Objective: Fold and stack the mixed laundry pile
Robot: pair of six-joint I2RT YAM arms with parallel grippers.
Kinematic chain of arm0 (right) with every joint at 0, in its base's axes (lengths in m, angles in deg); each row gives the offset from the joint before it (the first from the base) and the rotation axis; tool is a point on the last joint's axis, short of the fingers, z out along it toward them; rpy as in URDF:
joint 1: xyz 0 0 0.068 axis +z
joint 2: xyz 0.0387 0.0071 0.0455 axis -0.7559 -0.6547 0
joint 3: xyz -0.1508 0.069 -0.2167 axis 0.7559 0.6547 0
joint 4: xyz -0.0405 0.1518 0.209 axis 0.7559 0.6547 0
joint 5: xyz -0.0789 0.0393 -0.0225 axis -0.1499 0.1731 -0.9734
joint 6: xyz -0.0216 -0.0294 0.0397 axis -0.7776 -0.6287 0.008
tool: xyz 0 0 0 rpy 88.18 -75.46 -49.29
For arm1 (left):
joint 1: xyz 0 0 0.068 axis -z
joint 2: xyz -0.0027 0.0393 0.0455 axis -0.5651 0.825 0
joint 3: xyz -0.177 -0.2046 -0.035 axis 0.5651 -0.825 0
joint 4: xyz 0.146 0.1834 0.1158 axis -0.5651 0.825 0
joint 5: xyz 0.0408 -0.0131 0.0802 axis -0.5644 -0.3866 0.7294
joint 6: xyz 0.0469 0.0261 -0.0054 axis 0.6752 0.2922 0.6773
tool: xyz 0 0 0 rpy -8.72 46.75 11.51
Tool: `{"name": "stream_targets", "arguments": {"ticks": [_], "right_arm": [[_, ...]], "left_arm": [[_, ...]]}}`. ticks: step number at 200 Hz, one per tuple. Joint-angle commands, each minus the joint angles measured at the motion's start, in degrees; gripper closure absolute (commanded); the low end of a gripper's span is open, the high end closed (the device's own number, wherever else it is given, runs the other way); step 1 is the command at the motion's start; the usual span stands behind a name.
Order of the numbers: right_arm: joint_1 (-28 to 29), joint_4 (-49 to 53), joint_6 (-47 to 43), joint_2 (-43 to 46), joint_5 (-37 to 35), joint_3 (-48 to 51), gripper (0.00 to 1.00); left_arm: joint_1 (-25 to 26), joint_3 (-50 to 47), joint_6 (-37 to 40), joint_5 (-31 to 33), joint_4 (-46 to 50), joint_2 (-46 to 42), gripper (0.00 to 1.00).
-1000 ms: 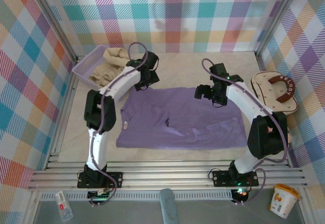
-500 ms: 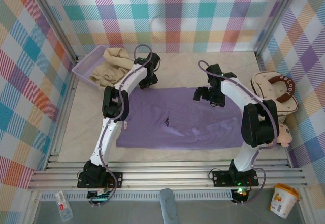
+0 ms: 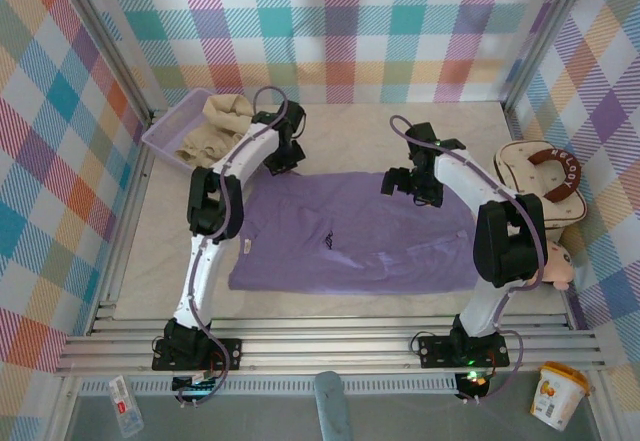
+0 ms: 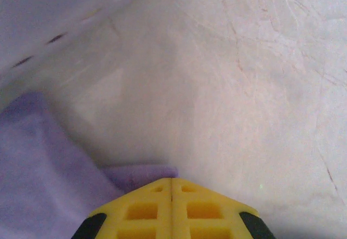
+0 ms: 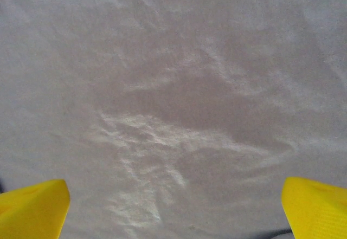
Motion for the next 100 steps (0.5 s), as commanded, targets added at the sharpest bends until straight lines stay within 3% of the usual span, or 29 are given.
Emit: {"name": "stream_targets", "arguments": {"ticks": [1, 27, 52, 77, 100], "right_arm": [[-0.4, 0.0, 0.4, 0.3, 0.6, 1.4, 0.0], [-0.4, -0.8, 0.6, 1.5, 1.0, 3.2, 0.0], [-0.3, -1.6, 0.6, 1.8, 1.1, 4.8, 0.0], [-0.3, -1.5, 0.6, 1.6, 1.6, 5.4, 0.0], [-0.4, -1.4, 0.1, 1.1, 1.4, 4.9, 0.0]], "left_arm": [[0.5, -2.9, -0.6, -0.8, -0.1, -7.9, 1.0], [1.9, -8.9, 1.0, 1.1, 0.7, -15.4, 1.0], [4.6, -22.8, 1.7, 2.6, -0.2, -25.1, 1.0], [6.7, -39.5, -3.4, -1.1, -3.9, -34.6, 1.0], [13.1, -50.4, -4.4, -5.5, -5.9, -40.7, 1.0]]}}
